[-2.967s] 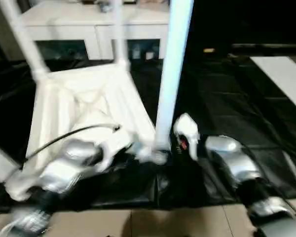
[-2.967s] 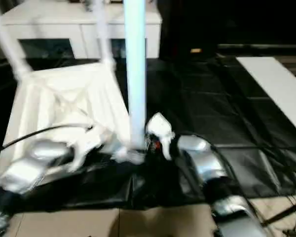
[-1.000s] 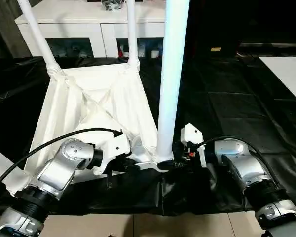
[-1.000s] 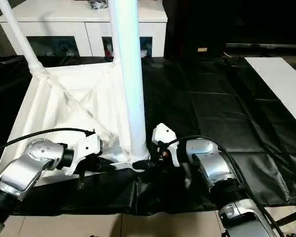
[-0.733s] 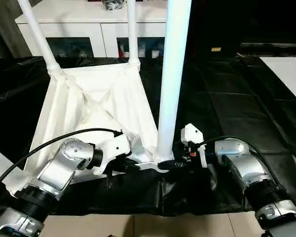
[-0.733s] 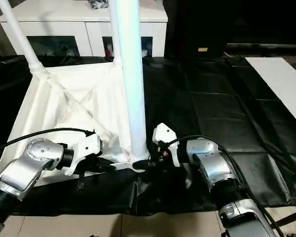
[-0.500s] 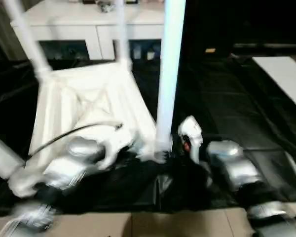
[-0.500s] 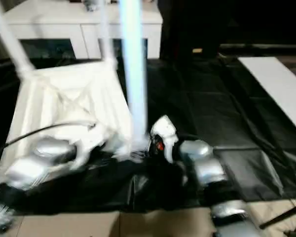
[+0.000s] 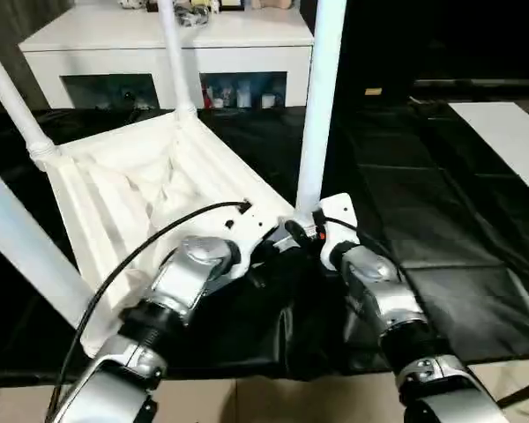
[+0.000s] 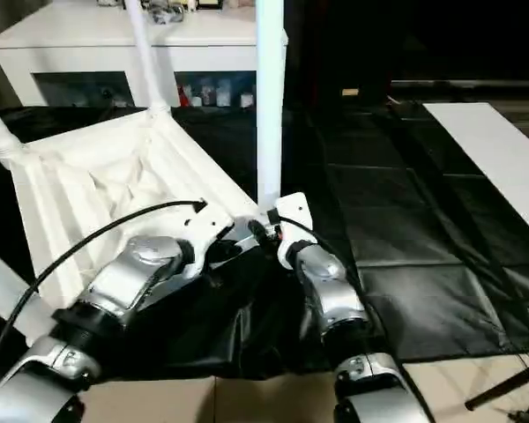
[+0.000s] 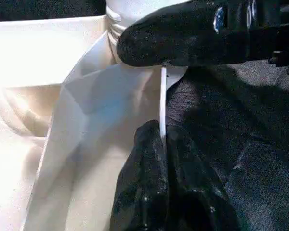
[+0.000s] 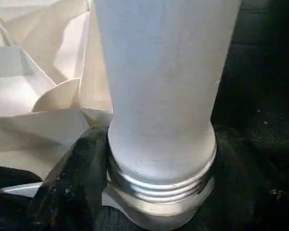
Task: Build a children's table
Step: Rotate leg to tighten
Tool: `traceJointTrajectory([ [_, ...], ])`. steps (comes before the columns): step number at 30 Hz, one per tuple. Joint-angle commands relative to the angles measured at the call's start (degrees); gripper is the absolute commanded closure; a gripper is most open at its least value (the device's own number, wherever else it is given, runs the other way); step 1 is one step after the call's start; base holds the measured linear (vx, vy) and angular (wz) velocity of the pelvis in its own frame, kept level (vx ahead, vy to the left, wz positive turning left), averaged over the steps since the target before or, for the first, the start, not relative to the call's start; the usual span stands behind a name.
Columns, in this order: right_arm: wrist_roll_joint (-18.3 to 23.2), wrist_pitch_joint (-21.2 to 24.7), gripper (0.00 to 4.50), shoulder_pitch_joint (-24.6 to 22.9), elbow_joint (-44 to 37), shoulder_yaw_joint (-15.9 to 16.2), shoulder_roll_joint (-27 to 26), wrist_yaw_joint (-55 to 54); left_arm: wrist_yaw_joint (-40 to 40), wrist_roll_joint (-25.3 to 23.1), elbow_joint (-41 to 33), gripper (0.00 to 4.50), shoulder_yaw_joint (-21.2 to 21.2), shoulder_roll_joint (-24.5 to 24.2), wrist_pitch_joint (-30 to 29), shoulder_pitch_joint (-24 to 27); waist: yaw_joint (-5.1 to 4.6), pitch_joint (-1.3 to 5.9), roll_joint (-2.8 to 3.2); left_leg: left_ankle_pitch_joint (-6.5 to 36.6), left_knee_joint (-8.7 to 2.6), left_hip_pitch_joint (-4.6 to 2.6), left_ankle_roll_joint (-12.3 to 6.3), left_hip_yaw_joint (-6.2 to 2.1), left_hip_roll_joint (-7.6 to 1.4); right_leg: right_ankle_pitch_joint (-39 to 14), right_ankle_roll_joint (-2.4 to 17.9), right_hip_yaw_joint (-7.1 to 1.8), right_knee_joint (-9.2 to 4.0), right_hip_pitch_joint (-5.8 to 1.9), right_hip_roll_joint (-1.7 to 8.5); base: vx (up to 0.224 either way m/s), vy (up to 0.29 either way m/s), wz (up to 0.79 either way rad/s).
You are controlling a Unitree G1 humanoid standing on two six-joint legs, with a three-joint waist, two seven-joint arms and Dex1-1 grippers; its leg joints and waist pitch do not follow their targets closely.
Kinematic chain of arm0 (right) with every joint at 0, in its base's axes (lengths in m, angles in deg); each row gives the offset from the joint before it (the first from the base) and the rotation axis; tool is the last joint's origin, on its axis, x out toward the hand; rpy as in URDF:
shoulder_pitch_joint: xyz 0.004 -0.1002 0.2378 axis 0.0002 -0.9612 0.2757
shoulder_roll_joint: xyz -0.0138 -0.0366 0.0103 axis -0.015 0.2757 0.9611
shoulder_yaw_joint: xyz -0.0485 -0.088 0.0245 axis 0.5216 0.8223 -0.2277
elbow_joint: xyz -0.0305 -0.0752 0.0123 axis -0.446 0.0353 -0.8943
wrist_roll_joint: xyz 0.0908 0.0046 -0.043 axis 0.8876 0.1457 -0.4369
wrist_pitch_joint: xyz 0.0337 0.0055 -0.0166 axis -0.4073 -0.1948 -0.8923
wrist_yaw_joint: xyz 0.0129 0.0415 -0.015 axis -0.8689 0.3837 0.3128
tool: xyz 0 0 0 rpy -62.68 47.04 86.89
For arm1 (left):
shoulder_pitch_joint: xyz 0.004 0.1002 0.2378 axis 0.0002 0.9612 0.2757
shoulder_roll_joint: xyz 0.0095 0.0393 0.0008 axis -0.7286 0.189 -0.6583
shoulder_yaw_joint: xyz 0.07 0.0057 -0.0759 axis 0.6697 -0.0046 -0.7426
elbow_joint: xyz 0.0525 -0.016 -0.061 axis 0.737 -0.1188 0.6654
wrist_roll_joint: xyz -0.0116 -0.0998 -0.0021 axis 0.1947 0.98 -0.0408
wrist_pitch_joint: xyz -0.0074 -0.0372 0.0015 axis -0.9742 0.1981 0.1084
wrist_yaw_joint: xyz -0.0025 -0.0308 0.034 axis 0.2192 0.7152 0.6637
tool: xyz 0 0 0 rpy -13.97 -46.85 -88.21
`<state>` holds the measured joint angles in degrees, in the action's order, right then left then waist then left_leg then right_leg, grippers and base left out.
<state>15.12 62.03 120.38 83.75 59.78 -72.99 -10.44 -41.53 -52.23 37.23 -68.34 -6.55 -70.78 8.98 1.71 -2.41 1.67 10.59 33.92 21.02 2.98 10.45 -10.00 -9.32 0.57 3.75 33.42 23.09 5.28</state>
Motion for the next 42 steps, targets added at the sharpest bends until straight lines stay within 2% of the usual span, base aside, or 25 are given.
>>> traceJointTrajectory([
  [1, 1.55, -1.14, 0.93, -0.24, -3.27, 4.52, -1.85, 8.33, 1.29, -1.46, 1.49, 4.50, 0.63, -1.24, 0.25, 0.54, 0.11, 3.17, -0.52, 18.46, -4.74, -0.32, -1.95, -1.20, -2.44, -21.29, 9.41, -2.05, -4.53, -2.23, 3.00, 0.000, 0.000, 0.00],
  [3, 2.33, -0.83, 0.65, -0.01, -3.53, 5.16, 0.46, 12.64, -1.44, -1.08, -0.91, 4.50, 1.30, -2.91, 0.11, 1.90, -0.05, 3.24, -0.46, 17.78, -4.78, 0.01, -2.31, -1.38, -2.55, -20.66, 9.59, -1.96, -4.34, -2.65, 3.14, 0.000, 0.000, 0.00],
  [4, 2.31, -0.86, 0.65, 0.00, -3.57, 5.25, 0.69, 12.98, -1.82, -1.02, -1.12, 4.50, 1.40, -3.07, 0.31, 2.04, -0.17, 3.16, -0.41, 17.46, -4.80, 0.16, -2.43, -1.39, -2.59, -20.27, 9.80, -1.97, -4.27, -2.61, 3.11, 0.000, 0.000, 0.00],
  [5, 1.73, -1.27, 0.65, -0.03, -3.93, 6.02, 2.52, 15.60, -5.75, -0.47, -2.83, 4.50, 2.37, -4.51, 3.12, 3.17, -0.18, 3.18, -0.19, 17.44, -4.78, 0.08, -2.46, -1.43, -2.59, -20.35, 9.94, -1.97, -4.37, -2.58, 3.17, 0.000, 0.000, 0.00],
  [6, 1.64, -1.45, 0.65, -0.21, -4.54, 6.57, 3.71, 18.00, -7.12, -0.21, -4.19, 4.50, 2.49, -5.34, 2.67, 3.89, -0.46, 3.25, -0.06, 17.20, -4.72, 0.21, -2.43, -1.45, -2.61, -19.16, 10.34, -2.00, -4.11, -2.69, 3.08, 0.000, 0.000, 0.00],
  [7, 1.76, -1.75, 0.65, -0.59, -5.49, 7.25, 5.30, 21.61, -9.57, 0.22, -5.70, 4.50, 2.95, -6.60, 4.23, 4.75, -0.53, 3.30, -0.12, 17.09, -4.71, 0.17, -2.49, -1.44, -2.64, -18.42, 10.67, -2.01, -4.08, -2.71, 3.08, 0.000, 0.000, 0.00],
  [9, 1.92, -3.40, 0.65, -2.03, -8.56, 9.78, 10.11, 31.14, -15.47, 1.88, -9.77, 4.50, 3.75, -10.19, 5.38, 6.83, -0.53, 3.43, 0.17, 16.08, -4.44, -0.10, -3.35, -1.21, -2.76, -14.20, 12.33, -2.10, -3.77, -2.66, 2.97, 0.000, 0.000, 0.00],
  [10, 1.94, -3.41, 0.65, -2.07, -8.65, 9.83, 10.23, 31.38, -15.63, 1.91, -9.87, 4.50, 3.80, -10.31, 5.51, 6.87, -0.46, 3.49, 0.27, 15.40, -4.38, -0.05, -3.78, -1.25, -2.80, -12.16, 13.11, -2.05, -3.48, -2.80, 2.85, 0.000, 0.000, 0.00],
  [11, 2.25, -3.53, 0.65, -2.67, -9.96, 10.45, 12.00, 34.61, -19.31, 3.17, -11.54, 4.50, 4.32, -12.14, 7.80, 7.78, -0.44, 3.57, 0.23, 14.85, -4.34, -0.04, -4.12, -1.25, -2.79, -10.94, 13.56, -2.02, -3.32, -2.86, 2.78, 0.000, 0.000, 0.00],
  [12, 2.85, -3.51, 0.65, -3.13, -11.31, 10.88, 14.13, 38.28, -23.91, 5.51, -14.48, 4.50, 4.37, -14.47, 7.56, 9.04, -0.41, 3.57, 0.35, 13.82, -4.30, -0.02, -4.73, -1.19, -2.78, -9.06, 14.41, -2.01, -3.06, -2.87, 2.72, 0.000, 0.000, 0.00],
  [13, 2.85, -3.51, 0.65, -3.13, -11.31, 10.88, 14.13, 38.28, -23.91, 5.51, -14.48, 4.50, 4.37, -14.47, 7.56, 9.04, -0.18, 3.61, 0.43, 13.45, -4.34, -0.18, -4.64, -1.28, -2.92, -8.40, 14.83, -1.99, -2.91, -3.05, 2.83, 0.000, 0.000, 0.00],
  [15, 3.64, -3.24, 0.65, -3.40, -12.37, 11.12, 15.71, 41.36, -25.94, 6.54, -16.25, 4.50, 3.96, -16.21, 5.76, 9.60, 0.15, 3.47, 0.51, 13.04, -4.31, -0.31, -5.25, -1.02, -3.07, -7.37, 15.85, -2.05, -2.78, -2.87, 2.66, 0.000, 0.000, 0.00],
  [16, 3.90, -3.18, 0.65, -3.44, -12.63, 11.17, 16.11, 42.20, -26.12, 6.53, -16.65, 4.50, 3.76, -16.69, 5.13, 9.70, 0.56, 3.38, 0.63, 13.99, -4.35, -0.79, -4.88, -0.83, -3.14, -8.39, 16.07, -2.09, -2.95, -2.41, 2.53, 0.000, 0.000, 0.00],
  [18, 5.19, -2.46, 0.65, -3.27, -13.27, 11.15, 16.75, 45.00, -30.22, 7.74, -19.50, 4.50, 3.97, -19.36, 4.72, 10.81, 0.90, 3.23, 0.49, 15.26, -4.53, -0.90, -3.98, -0.79, -3.23, -10.34, 15.85, -2.20, -3.06, -2.35, 2.57, 0.000, 0.000, 0.00],
  [20, 5.52, -2.21, 0.65, -3.24, -13.46, 11.25, 16.82, 45.85, -31.36, 8.31, -20.45, 4.50, 4.09, -20.06, 4.31, 11.25, 0.92, 3.15, 0.41, 16.26, -4.78, -0.57, -3.02, -0.96, -3.21, -12.29, 15.04, -2.20, -2.99, -2.65, 2.68, 0.000, 0.000, 0.00],
  [23, 5.29, -2.17, 0.65, -3.16, -13.73, 12.21, 17.11, 47.97, -31.71, 8.55, -21.27, 4.50, 4.17, -20.77, 4.66, 11.91, 0.96, 3.04, 0.37, 17.79, -4.81, -0.88, -2.23, -0.88, -3.14, -13.86, 14.29, -2.41, -3.24, -2.30, 2.68, 0.000, 0.000, 0.00],
  [24, 4.53, -2.44, 0.65, -3.03, -13.23, 13.19, 17.35, 49.07, -31.29, 8.09, -21.06, 4.50, 4.18, -20.84, 4.68, 11.91, 0.97, 3.07, 0.12, 17.71, -4.76, -0.87, -2.07, -0.84, -3.07, -14.55, 13.99, -2.45, -3.33, -2.34, 2.73, 0.000, 0.000, 0.00],
  [25, 4.53, -2.44, 0.65, -3.03, -13.23, 13.19, 17.35, 49.07, -31.29, 8.09, -21.06, 4.50, 4.18, -20.84, 4.68, 11.91, 1.01, 3.10, -0.12, 17.39, -4.76, -0.82, -2.08, -0.88, -3.07, -14.74, 13.88, -2.45, -3.29, -2.40, 2.78, 0.000, 0.000, 0.00],
  [26, 4.25, -2.45, 0.65, -2.96, -13.01, 13.58, 17.49, 49.52, -31.20, 7.90, -21.00, 4.50, 4.14, -20.85, 4.60, 11.90, 1.07, 3.11, 0.08, 16.55, -4.76, -0.65, -2.14, -0.95, -3.05, -14.67, 13.67, -2.46, -3.22, -2.50, 2.85, 0.000, 0.000, 0.00],
  [29, 3.36, -3.24, 0.65, -2.64, -12.09, 14.20, 17.82, 49.79, -31.08, 7.92, -21.15, 4.50, 3.88, -20.83, 4.14, 11.96, 1.08, 3.20, -0.27, 14.96, -4.66, -0.48, -2.52, -0.94, -3.01, -13.92, 13.47, -2.44, -3.13, -2.59, 2.87, 0.000, 0.000, 0.00],
  [33, 2.23, -4.54, 0.65, -1.96, -10.51, 14.78, 18.40, 50.27, -31.04, 7.98, -21.89, 4.50, 3.81, -21.19, 3.61, 12.20, 1.22, 3.29, -0.18, 13.56, -4.49, -0.43, -3.00, -0.93, -3.01, -12.84, 14.00, -2.39, -2.97, -2.65, 2.90, 0.000, 0.000, 0.00],
  [42, 4.15, -3.26, 1.34, -1.21, -9.94, 13.28, 17.34, 50.16, -31.10, 8.15, -22.23, 4.50, 3.52, -21.47, 3.14, 12.80, 1.22, 3.37, -0.23, 12.74, -4.35, -0.39, -3.72, -0.91, -3.00, -11.76, 14.29, -2.31, -2.79, -2.78, 2.82, 0.000, 0.000, 0.00],
])
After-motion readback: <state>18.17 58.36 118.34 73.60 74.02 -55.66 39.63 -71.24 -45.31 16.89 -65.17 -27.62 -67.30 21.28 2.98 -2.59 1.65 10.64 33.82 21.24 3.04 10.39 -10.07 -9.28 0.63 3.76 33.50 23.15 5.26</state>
